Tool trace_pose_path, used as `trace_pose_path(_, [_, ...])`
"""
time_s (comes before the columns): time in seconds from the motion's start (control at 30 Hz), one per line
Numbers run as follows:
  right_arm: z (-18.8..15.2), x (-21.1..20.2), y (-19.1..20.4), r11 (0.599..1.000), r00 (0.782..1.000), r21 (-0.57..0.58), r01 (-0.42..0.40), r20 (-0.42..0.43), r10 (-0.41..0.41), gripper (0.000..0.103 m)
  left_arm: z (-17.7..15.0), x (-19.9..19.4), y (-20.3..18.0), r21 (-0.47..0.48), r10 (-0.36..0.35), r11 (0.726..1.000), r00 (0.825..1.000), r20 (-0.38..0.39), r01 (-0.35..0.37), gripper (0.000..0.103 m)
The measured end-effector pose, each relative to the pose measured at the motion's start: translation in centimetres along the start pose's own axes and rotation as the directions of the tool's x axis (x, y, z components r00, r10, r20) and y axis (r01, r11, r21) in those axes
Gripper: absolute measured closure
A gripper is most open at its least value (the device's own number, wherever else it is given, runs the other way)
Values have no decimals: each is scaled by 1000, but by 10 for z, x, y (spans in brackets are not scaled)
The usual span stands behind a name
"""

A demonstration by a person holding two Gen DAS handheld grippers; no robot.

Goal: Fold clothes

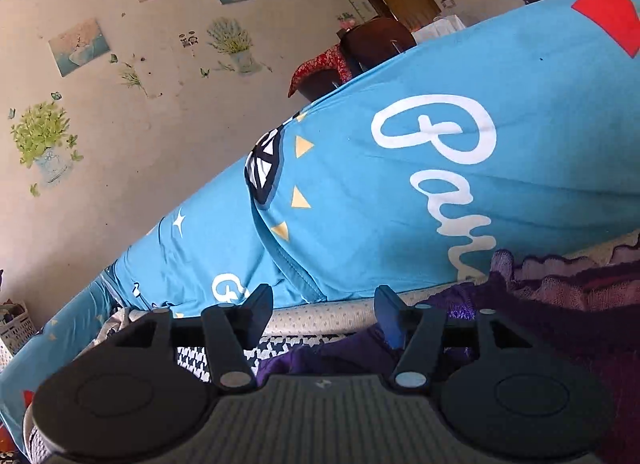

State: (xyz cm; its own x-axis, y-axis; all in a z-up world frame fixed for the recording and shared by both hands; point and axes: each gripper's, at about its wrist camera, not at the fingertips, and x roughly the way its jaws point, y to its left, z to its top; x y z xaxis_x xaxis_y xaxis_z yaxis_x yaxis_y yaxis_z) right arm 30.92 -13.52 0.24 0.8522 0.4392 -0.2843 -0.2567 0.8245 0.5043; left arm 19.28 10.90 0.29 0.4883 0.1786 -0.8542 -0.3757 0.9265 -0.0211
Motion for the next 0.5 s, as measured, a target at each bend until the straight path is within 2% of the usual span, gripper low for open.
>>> trace_pose_path(0.17, [9, -13, 5, 1000, 999, 3, 1, -42, -1, 46, 3, -1, 5, -42, 28, 999, 1000, -15, -28, 0])
trace_pose_path(0.3, [20, -30, 17, 999, 996, -48, 4, -85, -8, 45, 6, -3, 14, -89, 16, 996, 1000, -25, -19, 0])
trace_pose_path(0.47, [42, -64, 31, 994, 996, -101, 36, -79, -44, 43, 12, -1, 32, -148, 5, 989, 999, -35, -10, 0])
trace_pose_path(0.5, [45, -71, 34, 993, 995, -111, 43, -85, -53, 43, 12, -1, 33, -154, 24, 988, 999, -31, -29, 0])
